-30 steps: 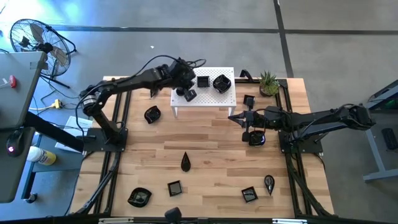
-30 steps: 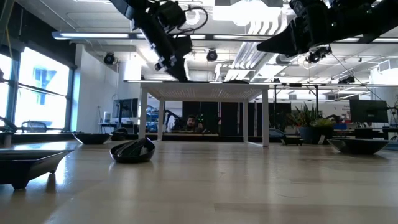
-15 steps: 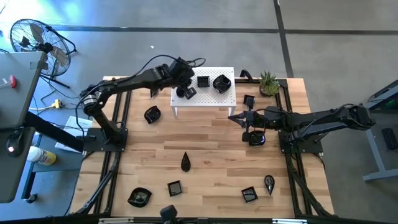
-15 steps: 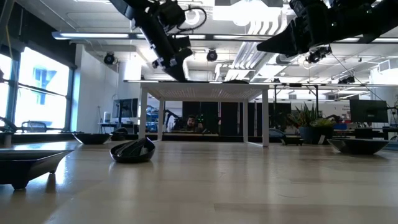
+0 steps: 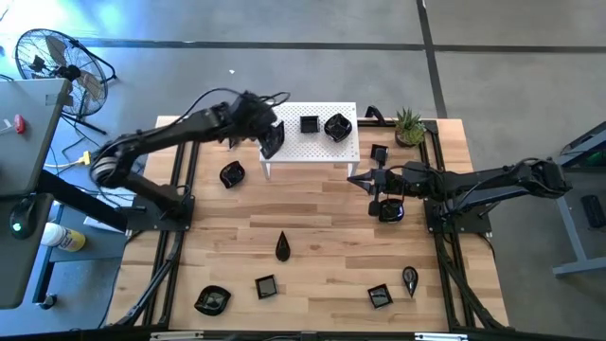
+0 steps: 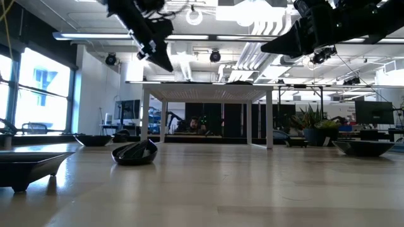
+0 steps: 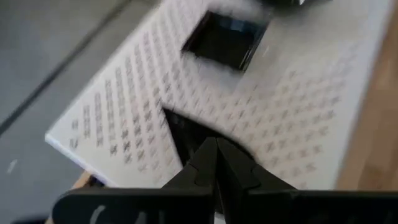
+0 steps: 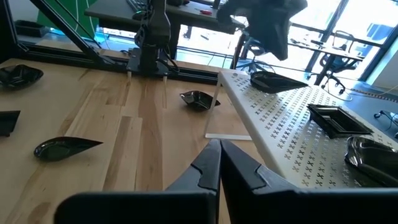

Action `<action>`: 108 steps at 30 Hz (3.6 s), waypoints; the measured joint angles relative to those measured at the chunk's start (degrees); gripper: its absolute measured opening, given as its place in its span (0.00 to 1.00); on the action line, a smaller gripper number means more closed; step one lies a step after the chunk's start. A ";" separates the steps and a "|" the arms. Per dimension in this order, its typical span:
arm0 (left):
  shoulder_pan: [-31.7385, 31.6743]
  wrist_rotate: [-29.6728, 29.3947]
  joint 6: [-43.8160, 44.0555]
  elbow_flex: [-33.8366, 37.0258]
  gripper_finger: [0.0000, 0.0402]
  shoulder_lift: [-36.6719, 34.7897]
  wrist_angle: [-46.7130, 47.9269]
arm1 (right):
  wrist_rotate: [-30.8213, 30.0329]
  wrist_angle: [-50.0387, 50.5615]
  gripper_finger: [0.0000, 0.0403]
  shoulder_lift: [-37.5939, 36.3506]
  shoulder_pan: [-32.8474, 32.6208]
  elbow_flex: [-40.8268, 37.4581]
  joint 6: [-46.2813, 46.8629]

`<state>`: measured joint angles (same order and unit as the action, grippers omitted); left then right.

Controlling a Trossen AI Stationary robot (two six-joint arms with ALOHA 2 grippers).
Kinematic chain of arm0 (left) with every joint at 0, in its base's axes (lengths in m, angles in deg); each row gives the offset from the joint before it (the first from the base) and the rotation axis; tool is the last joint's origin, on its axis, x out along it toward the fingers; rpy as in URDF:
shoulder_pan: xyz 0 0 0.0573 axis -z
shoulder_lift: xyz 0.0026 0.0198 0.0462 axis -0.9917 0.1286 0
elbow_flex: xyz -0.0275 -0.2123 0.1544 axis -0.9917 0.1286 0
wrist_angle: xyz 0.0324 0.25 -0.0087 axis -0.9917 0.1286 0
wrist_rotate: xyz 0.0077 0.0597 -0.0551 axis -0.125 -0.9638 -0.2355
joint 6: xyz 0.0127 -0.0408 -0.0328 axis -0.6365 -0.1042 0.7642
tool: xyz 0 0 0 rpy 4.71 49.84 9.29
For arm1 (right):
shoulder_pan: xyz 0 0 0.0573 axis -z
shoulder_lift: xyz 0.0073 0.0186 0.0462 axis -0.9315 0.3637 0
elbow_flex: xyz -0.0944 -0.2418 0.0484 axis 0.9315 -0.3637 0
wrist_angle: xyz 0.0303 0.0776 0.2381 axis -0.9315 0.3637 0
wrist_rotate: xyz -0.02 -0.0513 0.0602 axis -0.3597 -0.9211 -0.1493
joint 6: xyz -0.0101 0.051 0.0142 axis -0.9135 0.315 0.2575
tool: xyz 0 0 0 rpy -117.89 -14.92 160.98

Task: Pick & Place Mini shaped plates
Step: Stack the leaf shaped bowl on top of the leaf shaped bowls on the shelf

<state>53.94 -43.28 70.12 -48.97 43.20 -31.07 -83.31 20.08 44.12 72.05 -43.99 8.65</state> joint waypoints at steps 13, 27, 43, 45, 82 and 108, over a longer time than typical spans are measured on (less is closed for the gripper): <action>0.20 7.37 0.15 37.27 0.00 -20.65 -45.48 | -0.57 -3.44 0.01 0.00 0.02 0.00 1.51; 0.20 9.03 4.65 47.51 0.00 -22.16 -57.78 | -8.12 10.04 0.00 -0.07 -3.01 4.89 13.78; 0.20 10.20 5.03 47.51 0.00 -22.16 -54.72 | -11.48 71.81 0.26 4.97 -12.81 20.38 74.13; 0.20 10.16 5.03 47.51 0.00 -22.16 -54.72 | -8.51 74.06 0.30 5.70 -12.82 19.66 81.16; 0.20 10.12 5.01 47.51 0.00 -22.12 -54.72 | -7.37 77.44 0.36 15.47 -24.89 10.45 121.93; 0.20 10.11 5.01 47.49 0.00 -22.12 -54.72 | -9.91 62.44 0.33 15.52 -22.33 2.78 122.38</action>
<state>54.14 -33.17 75.12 -1.48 21.08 -85.79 -93.22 82.52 59.64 49.71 -41.22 131.03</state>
